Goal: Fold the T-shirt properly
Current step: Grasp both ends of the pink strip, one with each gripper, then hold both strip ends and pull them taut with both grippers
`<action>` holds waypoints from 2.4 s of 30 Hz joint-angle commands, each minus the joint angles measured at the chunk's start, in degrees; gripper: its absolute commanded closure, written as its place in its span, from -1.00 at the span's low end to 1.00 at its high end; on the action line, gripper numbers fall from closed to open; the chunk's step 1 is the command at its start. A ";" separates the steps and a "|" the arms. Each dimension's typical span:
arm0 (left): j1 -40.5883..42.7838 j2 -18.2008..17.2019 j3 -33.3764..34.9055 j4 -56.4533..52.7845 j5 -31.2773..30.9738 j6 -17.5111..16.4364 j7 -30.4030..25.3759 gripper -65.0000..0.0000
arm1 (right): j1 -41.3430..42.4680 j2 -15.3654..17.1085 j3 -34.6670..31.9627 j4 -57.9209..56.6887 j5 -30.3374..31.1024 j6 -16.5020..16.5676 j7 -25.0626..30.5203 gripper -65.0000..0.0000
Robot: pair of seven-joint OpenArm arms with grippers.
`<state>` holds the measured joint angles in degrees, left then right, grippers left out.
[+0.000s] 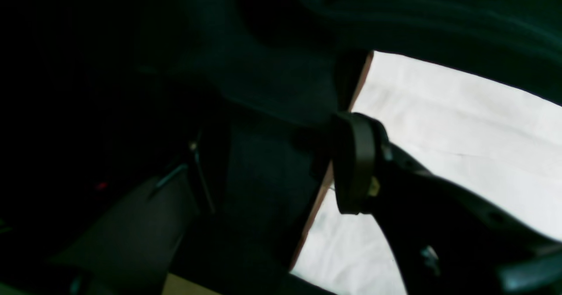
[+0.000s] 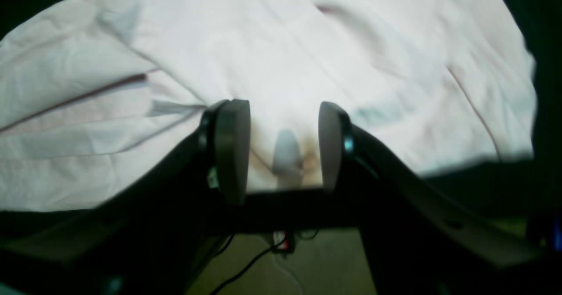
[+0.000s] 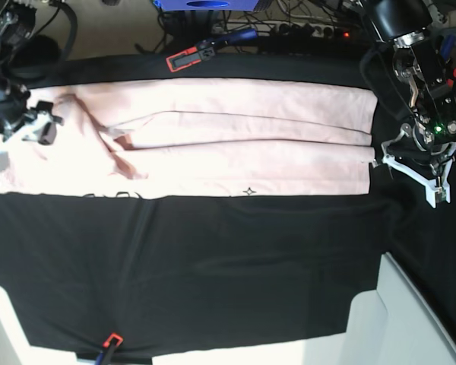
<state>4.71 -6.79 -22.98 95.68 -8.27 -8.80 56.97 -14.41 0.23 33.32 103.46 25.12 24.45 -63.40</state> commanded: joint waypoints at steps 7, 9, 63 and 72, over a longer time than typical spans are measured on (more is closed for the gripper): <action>-1.15 0.24 -0.53 -0.95 -0.30 -10.85 -1.01 -0.27 | -1.10 1.31 -2.42 -3.55 0.41 0.30 6.91 0.21; -1.50 0.24 -0.71 -3.59 -0.30 -15.51 -1.01 -0.66 | -1.28 1.31 -2.42 -3.55 0.41 0.39 6.91 0.21; -1.41 2.26 -7.83 -27.24 -11.11 -20.26 -11.65 1.00 | -2.95 2.19 -2.42 -3.72 0.41 7.51 7.00 0.22; 4.12 3.93 -7.74 -8.69 -11.11 -18.68 -11.48 1.00 | -3.65 2.10 -2.51 -3.72 0.41 7.51 7.00 0.22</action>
<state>8.84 -2.26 -30.57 86.19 -19.14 -27.53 46.44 -18.41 1.85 30.72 98.91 24.84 31.66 -57.47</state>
